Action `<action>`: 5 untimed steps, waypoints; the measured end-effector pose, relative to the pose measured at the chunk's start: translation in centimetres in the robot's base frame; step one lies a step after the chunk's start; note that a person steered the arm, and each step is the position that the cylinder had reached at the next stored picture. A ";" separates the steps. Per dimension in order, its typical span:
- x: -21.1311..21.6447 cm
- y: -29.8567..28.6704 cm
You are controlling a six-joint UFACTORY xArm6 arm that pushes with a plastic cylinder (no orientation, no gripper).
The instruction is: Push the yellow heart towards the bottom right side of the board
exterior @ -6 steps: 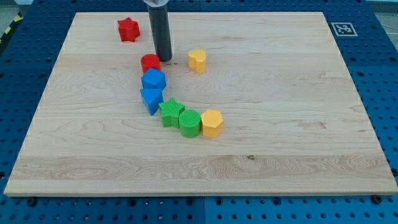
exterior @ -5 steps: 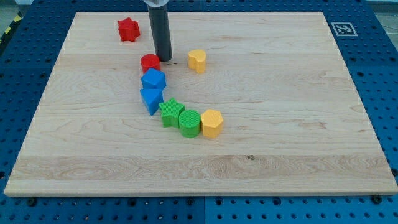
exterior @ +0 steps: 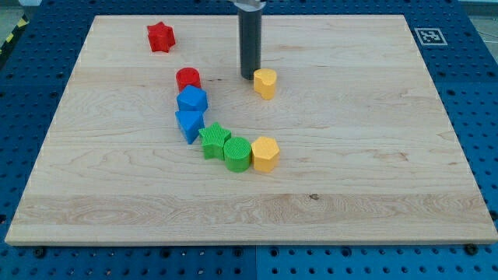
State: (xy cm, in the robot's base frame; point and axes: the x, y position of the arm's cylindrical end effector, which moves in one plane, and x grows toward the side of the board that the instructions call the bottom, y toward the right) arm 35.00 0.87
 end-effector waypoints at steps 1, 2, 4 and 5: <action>2.2 0.3; 2.5 1.3; 4.3 1.6; 4.7 1.8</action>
